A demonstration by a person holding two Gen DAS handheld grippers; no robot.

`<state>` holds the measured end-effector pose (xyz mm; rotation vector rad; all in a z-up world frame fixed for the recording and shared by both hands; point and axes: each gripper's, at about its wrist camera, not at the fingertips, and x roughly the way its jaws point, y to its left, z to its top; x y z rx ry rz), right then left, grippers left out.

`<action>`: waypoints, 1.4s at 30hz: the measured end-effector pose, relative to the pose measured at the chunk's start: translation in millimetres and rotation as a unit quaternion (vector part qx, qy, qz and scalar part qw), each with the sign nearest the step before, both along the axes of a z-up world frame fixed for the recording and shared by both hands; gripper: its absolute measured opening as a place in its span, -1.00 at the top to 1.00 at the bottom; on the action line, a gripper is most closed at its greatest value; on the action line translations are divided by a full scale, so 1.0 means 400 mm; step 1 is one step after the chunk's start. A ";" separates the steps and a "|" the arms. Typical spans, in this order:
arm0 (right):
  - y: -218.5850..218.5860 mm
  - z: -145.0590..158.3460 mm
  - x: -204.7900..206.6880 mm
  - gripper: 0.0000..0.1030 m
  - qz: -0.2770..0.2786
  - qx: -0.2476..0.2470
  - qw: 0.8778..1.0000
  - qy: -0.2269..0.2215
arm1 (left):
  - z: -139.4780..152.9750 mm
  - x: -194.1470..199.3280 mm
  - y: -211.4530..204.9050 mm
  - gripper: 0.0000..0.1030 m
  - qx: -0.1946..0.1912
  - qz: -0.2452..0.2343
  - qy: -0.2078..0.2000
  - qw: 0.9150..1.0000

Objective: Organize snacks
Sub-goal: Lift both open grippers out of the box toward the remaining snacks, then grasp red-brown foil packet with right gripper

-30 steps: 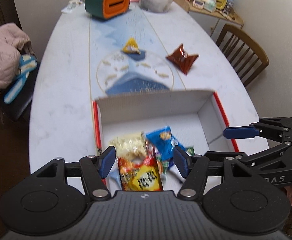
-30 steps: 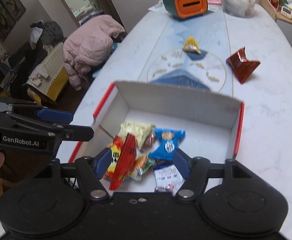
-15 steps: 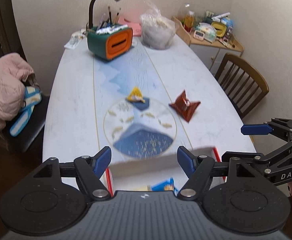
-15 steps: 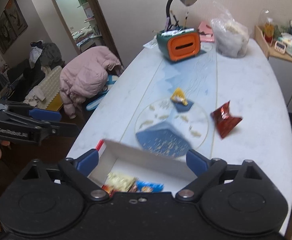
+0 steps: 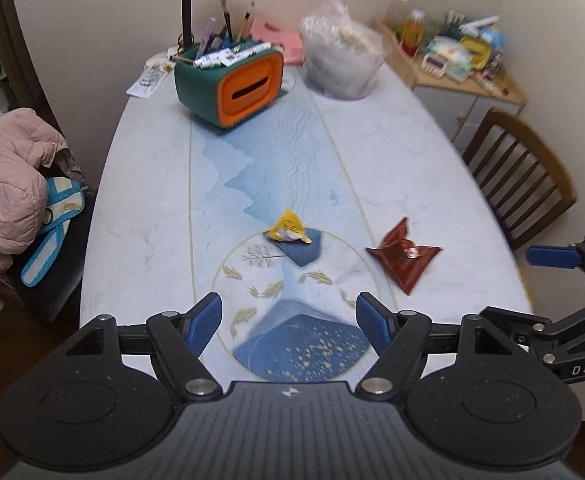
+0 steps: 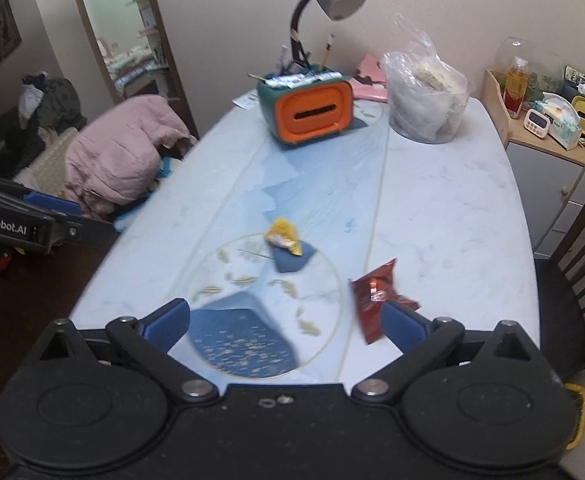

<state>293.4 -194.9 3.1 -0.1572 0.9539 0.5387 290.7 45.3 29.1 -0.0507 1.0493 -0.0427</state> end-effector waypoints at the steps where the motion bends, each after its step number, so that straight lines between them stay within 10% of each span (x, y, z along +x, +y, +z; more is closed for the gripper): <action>1: -0.003 -0.014 0.020 -0.98 -0.001 -0.006 1.000 0.004 | -0.013 0.024 -0.005 -0.43 0.006 0.003 0.007 1.000; 23: -0.005 -0.338 0.341 -0.85 0.039 -0.087 0.992 0.082 | -0.367 0.435 -0.017 -0.43 -0.035 0.067 0.150 0.986; 42: 0.031 -0.503 0.402 -0.65 0.067 -0.130 0.984 0.105 | -0.541 0.574 -0.058 -0.41 -0.034 0.071 0.180 0.981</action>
